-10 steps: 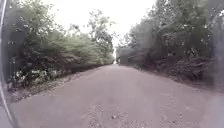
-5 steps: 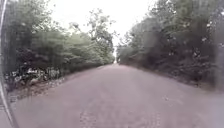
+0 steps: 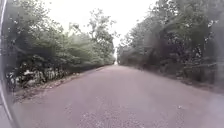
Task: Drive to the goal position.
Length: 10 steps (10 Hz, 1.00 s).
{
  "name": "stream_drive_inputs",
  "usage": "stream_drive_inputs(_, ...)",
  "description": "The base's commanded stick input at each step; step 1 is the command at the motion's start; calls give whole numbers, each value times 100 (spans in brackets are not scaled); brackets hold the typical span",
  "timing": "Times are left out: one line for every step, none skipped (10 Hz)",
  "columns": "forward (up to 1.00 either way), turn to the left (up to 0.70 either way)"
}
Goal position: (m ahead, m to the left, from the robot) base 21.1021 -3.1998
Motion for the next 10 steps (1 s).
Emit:
stream_drive_inputs(70,-2)
stream_drive_inputs(70,-2)
stream_drive_inputs(70,-2)
stream_drive_inputs(70,-2)
stream_drive_inputs(70,-2)
stream_drive_inputs(70,-2)
stream_drive_inputs(70,0)
stream_drive_inputs(70,-1)
stream_drive_inputs(70,-2)
stream_drive_inputs(70,-2)
